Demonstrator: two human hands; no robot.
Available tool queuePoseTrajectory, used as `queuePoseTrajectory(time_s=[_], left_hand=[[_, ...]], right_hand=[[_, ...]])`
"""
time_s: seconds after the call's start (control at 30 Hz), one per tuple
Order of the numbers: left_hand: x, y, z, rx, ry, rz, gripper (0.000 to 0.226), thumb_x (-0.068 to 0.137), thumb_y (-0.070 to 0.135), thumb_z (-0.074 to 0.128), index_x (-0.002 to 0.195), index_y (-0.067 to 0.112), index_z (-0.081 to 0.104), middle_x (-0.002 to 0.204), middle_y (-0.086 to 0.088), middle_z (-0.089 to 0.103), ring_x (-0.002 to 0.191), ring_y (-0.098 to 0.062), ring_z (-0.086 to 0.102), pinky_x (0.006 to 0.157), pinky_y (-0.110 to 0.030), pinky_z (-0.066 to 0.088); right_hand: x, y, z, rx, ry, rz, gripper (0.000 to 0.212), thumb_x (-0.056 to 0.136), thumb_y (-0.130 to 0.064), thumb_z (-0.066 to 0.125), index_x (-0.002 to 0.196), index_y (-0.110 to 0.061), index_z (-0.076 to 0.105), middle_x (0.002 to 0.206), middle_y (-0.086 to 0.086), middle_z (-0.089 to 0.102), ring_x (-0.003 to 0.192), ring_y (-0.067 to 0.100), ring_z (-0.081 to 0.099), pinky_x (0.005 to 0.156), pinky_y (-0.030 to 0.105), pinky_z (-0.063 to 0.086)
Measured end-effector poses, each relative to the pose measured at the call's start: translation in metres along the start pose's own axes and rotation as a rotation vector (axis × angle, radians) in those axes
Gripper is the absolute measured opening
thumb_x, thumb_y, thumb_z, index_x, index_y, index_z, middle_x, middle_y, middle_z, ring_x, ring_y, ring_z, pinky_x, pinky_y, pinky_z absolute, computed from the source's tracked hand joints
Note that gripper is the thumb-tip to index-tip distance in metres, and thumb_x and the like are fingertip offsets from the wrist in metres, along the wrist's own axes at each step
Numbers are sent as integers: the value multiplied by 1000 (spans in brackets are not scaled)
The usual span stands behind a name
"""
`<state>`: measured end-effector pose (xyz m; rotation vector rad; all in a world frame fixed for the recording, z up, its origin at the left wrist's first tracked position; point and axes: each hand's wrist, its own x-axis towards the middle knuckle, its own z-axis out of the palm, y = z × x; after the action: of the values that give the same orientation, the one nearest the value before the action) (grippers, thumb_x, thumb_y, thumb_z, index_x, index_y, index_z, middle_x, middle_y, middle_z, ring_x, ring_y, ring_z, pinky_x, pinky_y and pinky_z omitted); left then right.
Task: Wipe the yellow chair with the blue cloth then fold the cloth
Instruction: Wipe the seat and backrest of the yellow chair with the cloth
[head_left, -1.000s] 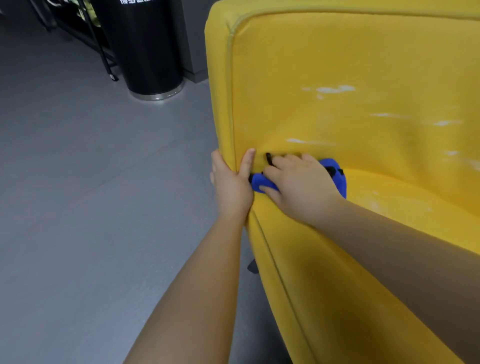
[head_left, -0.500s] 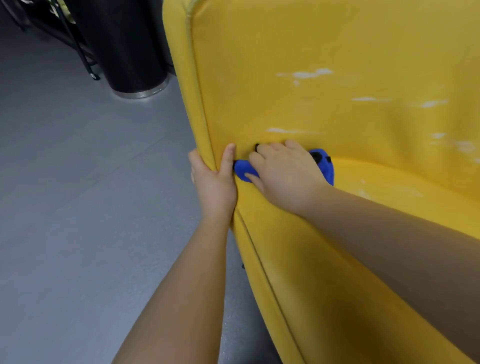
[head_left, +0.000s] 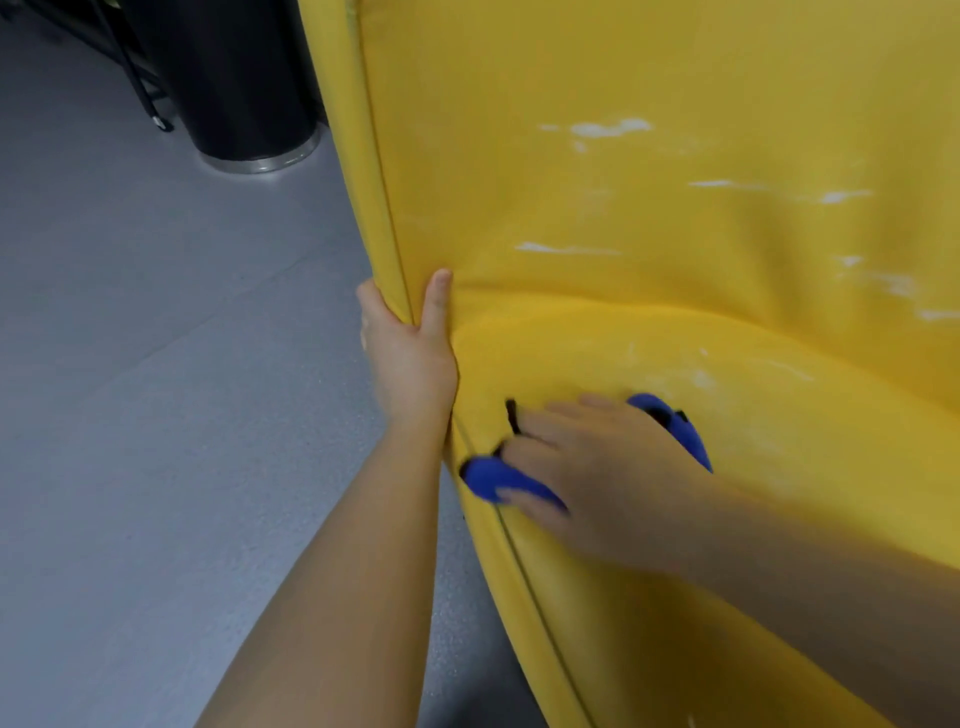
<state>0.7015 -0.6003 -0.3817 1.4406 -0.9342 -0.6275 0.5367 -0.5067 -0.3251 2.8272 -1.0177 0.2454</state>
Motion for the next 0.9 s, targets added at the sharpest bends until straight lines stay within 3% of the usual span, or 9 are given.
queuePoseTrajectory(time_s=[0.13,0.3,0.43,0.57,0.67,0.73,0.9], left_hand=[[5,-4,-2,-17,-15,21,32,83,64,57,97,41,40,109,8,61,108,-19,59,91,-40,50],[13,-10,-6,-87,-101,-3,33,81,65,57,98,41,43,117,-1,62,112,-21,58,97,-48,47],[9,-7,-8,-87,-100,2,35,81,68,57,101,44,43,119,4,61,116,-22,55,99,-49,46],[10,-3,-9,-74,-128,-18,30,90,55,59,108,42,39,114,18,55,116,-18,54,103,-47,44],[7,-3,-10,-63,-139,-25,23,91,57,56,103,52,37,113,25,51,120,-19,51,105,-49,41],[4,-2,-10,-67,-129,-21,23,88,61,55,102,54,37,113,24,52,120,-20,51,105,-50,42],[6,-2,-11,-63,-105,-8,29,82,67,54,100,49,40,119,9,57,119,-24,52,102,-48,44]], right_hand=[[76,30,16,-137,82,133,19,84,-33,62,88,-14,63,83,7,61,75,30,60,64,37,40],[96,40,21,-111,104,222,20,91,-34,54,96,-16,61,95,5,61,90,29,58,74,40,38],[89,25,17,0,79,337,23,95,-36,49,102,-17,59,104,6,60,96,29,57,75,39,37],[42,-9,1,118,34,197,17,86,-36,59,81,-20,56,79,1,56,72,26,56,60,35,36],[-10,-35,-9,110,-89,25,15,79,-41,62,80,-26,58,76,-7,54,68,16,53,60,30,38],[-11,-28,-8,78,-84,-25,17,79,-42,63,80,-26,60,76,-7,55,68,16,54,59,29,39],[76,34,18,-261,158,313,21,79,-31,71,79,-13,61,73,7,57,67,30,57,59,36,38]])
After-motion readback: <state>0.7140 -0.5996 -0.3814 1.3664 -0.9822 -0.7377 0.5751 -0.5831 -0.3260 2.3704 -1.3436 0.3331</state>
